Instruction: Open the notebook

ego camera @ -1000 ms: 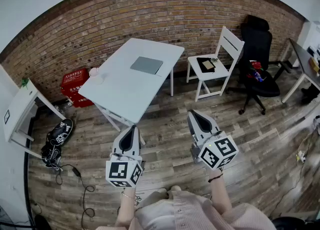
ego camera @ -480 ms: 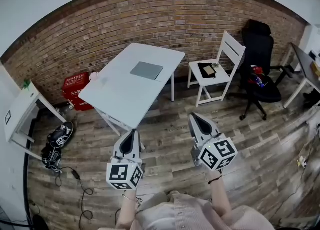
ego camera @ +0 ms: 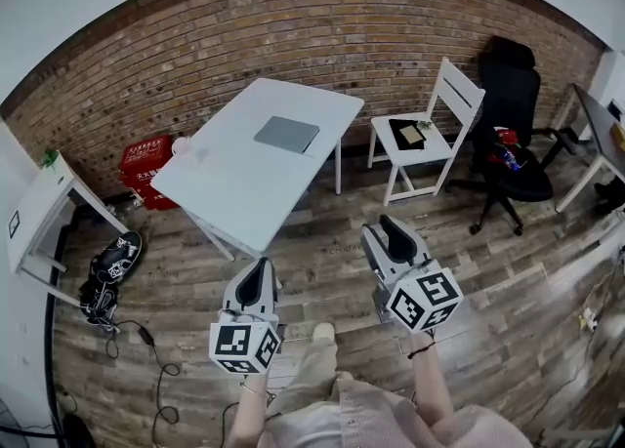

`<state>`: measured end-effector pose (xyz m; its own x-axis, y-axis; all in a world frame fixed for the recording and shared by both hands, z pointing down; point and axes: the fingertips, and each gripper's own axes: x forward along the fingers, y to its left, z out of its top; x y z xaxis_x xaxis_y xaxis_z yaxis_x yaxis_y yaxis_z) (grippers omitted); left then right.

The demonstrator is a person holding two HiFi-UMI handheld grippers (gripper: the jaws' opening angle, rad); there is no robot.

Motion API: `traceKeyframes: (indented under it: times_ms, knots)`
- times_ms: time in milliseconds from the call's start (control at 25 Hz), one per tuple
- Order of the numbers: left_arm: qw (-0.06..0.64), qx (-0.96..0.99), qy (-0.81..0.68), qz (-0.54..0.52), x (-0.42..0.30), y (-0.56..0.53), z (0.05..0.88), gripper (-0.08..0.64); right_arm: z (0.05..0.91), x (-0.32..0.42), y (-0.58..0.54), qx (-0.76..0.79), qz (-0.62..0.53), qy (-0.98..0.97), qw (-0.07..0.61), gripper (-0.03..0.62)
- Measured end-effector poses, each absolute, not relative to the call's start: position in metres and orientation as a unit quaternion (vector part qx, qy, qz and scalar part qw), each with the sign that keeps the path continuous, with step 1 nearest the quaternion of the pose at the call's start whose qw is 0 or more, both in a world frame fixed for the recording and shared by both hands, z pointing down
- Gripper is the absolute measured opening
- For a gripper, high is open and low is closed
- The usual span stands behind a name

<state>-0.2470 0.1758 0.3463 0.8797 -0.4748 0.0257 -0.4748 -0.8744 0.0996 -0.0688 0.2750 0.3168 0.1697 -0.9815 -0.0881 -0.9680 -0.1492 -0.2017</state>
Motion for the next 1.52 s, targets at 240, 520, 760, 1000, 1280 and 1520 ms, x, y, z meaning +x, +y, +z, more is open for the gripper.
traceKeyframes:
  times_ms: [240, 520, 760, 1000, 1280, 1520]
  knots:
    - [0.063, 0.967, -0.248, 0.009, -0.23, 0.155, 0.358, -0.008, 0.327, -0.05, 0.251, -0.758, -0.039, 0.642, 0.107, 0.172]
    - [0.084, 0.963, -0.257, 0.016, -0.188, 0.102, 0.372, -0.008, 0.339, -0.009, 0.198, -0.756, -0.053, 0.645, 0.101, 0.189]
    - [0.105, 0.961, -0.253, 0.029, -0.139, 0.054, 0.383, -0.008, 0.35, 0.032, 0.146, -0.752, -0.078, 0.648, 0.093, 0.187]
    - [0.121, 0.959, -0.255, 0.038, -0.098, 0.004, 0.392, -0.008, 0.36, 0.07, 0.093, -0.75, -0.099, 0.648, 0.091, 0.187]
    - [0.134, 0.956, -0.256, 0.043, -0.064, -0.044, 0.399, -0.008, 0.369, 0.099, 0.046, -0.744, -0.119, 0.651, 0.092, 0.187]
    - [0.147, 0.955, -0.254, 0.046, -0.05, -0.064, 0.406, -0.008, 0.377, 0.109, 0.022, -0.738, -0.131, 0.656, 0.088, 0.187]
